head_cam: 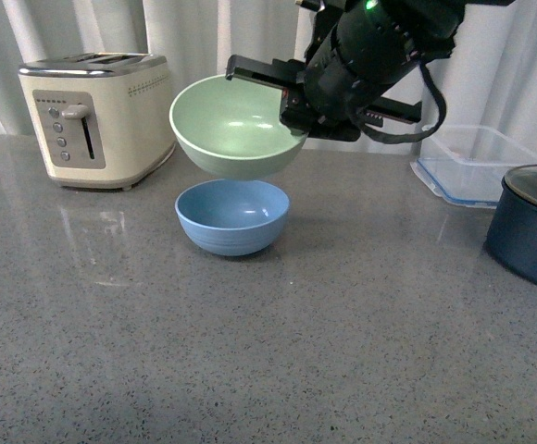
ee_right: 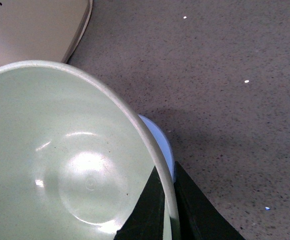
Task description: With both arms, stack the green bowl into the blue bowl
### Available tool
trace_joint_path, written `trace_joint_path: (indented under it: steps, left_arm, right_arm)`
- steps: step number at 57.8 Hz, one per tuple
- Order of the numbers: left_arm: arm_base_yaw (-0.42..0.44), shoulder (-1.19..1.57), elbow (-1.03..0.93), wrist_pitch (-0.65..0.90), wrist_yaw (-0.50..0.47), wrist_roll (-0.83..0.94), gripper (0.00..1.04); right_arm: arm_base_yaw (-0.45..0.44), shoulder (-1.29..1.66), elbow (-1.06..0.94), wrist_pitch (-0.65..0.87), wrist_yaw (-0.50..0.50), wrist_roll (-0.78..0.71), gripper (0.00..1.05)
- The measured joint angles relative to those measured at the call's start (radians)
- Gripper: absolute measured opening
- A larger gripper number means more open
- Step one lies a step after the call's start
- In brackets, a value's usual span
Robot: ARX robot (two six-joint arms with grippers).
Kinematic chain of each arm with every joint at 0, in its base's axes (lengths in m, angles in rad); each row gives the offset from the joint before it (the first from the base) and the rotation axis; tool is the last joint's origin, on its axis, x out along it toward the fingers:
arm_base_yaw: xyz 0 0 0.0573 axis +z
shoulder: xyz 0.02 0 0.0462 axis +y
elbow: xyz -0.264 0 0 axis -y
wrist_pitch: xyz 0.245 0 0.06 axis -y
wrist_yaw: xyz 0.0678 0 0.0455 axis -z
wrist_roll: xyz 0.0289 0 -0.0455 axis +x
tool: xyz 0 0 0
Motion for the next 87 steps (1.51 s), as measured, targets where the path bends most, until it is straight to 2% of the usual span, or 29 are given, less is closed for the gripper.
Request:
trace_joint_path:
  steps: [36,45,48,58,65,67,70,76,78,80,83,87]
  left_arm:
    - [0.0,0.0,0.0,0.0,0.0,0.0,0.98]
    - [0.0,0.0,0.0,0.0,0.0,0.0,0.98]
    - [0.0,0.0,0.0,0.0,0.0,0.0,0.98]
    - [0.0,0.0,0.0,0.0,0.0,0.0,0.98]
    - [0.0,0.0,0.0,0.0,0.0,0.0,0.98]
    - [0.0,0.0,0.0,0.0,0.0,0.0,0.98]
    - [0.0,0.0,0.0,0.0,0.0,0.0,0.98]
    - [0.0,0.0,0.0,0.0,0.0,0.0,0.98]
    - [0.0,0.0,0.0,0.0,0.0,0.0,0.98]
    - [0.0,-0.001,0.0,0.0,0.001,0.0,0.98]
    - [0.0,0.0,0.0,0.0,0.003,0.0,0.98]
    - [0.0,0.0,0.0,0.0,0.002,0.0,0.98]
  right_arm:
    - [0.042,0.21,0.18,-0.064,0.102,-0.026,0.03]
    - [0.042,0.215,0.18,-0.063,0.114,-0.036,0.26]
    - [0.041,0.213,0.175,-0.056,0.113,-0.036,0.36]
    - [0.033,0.157,0.098,-0.002,0.077,-0.023,0.63]
    - [0.018,0.061,0.002,0.066,0.021,0.003,0.8]
    - [0.006,-0.01,-0.065,0.118,-0.008,0.02,0.89]
    - [-0.008,-0.097,-0.155,0.209,-0.035,0.03,0.97]
    - [-0.026,-0.232,-0.28,0.348,-0.051,0.037,0.94]
    - [-0.025,-0.253,-0.301,0.391,-0.005,0.014,0.92]
    - [-0.026,-0.28,-0.365,0.53,0.118,-0.055,0.86]
    - [-0.035,-0.314,-0.471,0.685,0.245,-0.153,0.77]
    - [-0.059,-0.358,-0.61,0.813,0.27,-0.241,0.66]
